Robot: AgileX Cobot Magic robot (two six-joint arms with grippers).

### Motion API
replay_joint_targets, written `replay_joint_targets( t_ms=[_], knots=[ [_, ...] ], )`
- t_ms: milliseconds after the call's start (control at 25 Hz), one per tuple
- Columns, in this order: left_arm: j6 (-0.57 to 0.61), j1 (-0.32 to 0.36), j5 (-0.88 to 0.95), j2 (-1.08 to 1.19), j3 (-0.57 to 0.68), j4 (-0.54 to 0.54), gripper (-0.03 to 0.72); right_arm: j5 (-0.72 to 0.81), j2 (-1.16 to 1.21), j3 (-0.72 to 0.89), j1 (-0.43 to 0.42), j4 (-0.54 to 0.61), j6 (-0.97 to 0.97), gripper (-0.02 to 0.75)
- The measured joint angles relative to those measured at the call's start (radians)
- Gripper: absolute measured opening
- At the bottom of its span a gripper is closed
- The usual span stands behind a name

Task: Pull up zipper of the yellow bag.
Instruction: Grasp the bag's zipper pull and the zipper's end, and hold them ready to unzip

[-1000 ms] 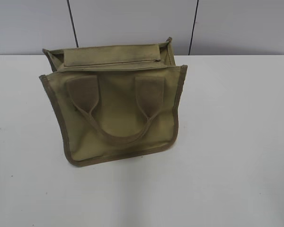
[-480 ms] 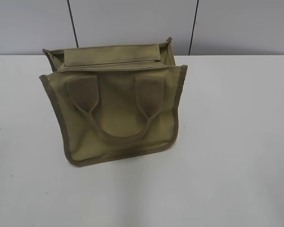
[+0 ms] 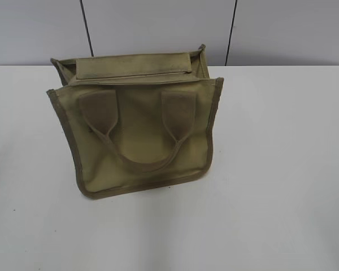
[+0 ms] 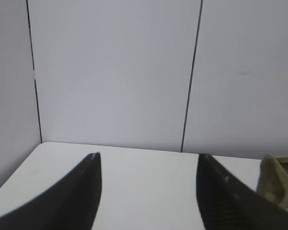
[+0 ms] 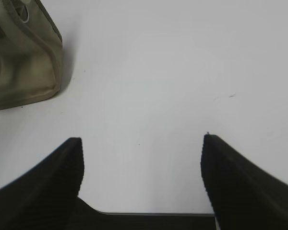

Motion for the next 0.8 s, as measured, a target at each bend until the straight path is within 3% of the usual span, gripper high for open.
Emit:
replay_joint_targets(
  t_ms=[200,520,800],
  knots=[
    [-0.021,-0.011,-0.246,0.257,0.021,0.065,0.412,0.0,0.0,0.0,0.0,0.0,0.0,0.582],
    [-0.207,-0.142,-0.496,0.656,0.021,0.375,0.337,0.0,0.0,0.0,0.0,0.0,-0.001,0.582],
    [-0.326,-0.159,-0.69,0.982,-0.018,0.636,0.301,0.0,0.0,0.0,0.0,0.0,-0.001,0.582]
  ],
)
